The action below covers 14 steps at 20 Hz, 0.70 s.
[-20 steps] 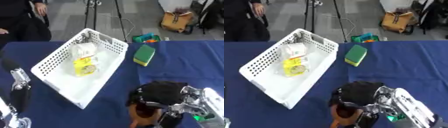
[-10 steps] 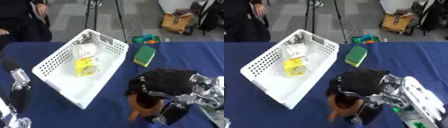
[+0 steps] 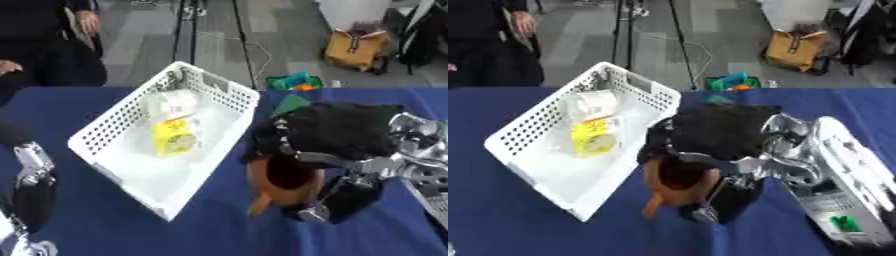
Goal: Pick up objects on the table and place them in the box.
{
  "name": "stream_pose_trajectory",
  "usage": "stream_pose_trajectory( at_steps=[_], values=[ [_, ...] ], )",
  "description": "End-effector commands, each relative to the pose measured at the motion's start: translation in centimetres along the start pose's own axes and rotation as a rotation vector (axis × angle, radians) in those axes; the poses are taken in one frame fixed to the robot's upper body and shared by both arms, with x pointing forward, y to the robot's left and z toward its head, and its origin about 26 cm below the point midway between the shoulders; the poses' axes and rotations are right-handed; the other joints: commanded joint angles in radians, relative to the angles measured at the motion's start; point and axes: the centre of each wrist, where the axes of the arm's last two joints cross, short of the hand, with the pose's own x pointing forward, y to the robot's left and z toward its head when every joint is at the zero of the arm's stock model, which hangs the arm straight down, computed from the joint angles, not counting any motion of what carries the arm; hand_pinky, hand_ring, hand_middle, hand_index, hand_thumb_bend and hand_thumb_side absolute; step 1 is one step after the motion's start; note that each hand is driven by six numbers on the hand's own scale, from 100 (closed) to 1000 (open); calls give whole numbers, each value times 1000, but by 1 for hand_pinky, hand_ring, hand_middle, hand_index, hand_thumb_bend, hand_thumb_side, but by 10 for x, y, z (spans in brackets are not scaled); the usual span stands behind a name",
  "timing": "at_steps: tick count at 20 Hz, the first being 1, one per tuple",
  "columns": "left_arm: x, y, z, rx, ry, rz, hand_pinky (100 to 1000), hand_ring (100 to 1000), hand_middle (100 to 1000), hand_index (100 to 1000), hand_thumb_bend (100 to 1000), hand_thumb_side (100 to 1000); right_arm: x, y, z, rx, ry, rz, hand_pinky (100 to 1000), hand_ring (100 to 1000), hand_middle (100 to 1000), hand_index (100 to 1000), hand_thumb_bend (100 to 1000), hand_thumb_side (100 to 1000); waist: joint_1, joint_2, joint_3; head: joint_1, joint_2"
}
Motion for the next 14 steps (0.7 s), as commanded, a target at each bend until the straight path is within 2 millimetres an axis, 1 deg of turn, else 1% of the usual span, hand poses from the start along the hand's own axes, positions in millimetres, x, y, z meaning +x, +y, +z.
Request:
stream_pose_trajectory(
  at_steps=[1,5,7,10,14],
  values=[
    [3,2,-5,10,-22,14,897,771,773,678,100,855,-7,-9,3,-18,24,9,100,246,277,372,100,100,0,-18,4,-10,-14],
    [5,0,-4,0,-24,34,897,771,774,678,100,853,-18,-16,-4,-26,61,8,100,243,272,370,100,100,-4,-11,34,-37,-27],
    [6,0,-3,-5,-24,42,897,771,774,678,100,853,-23,-16,-8,-27,72,5,100,242,271,370,100,100,-5,-10,43,-46,-32],
    [9,-1,-3,-14,-25,60,897,771,775,679,100,853,-33,-18,-13,-35,98,0,100,239,267,369,100,100,-7,-6,68,-67,-45],
    [13,-3,-2,-25,-28,87,897,771,775,679,100,851,-48,-20,-19,-42,148,-3,100,237,262,367,100,100,-10,3,105,-107,-65]
  ],
)
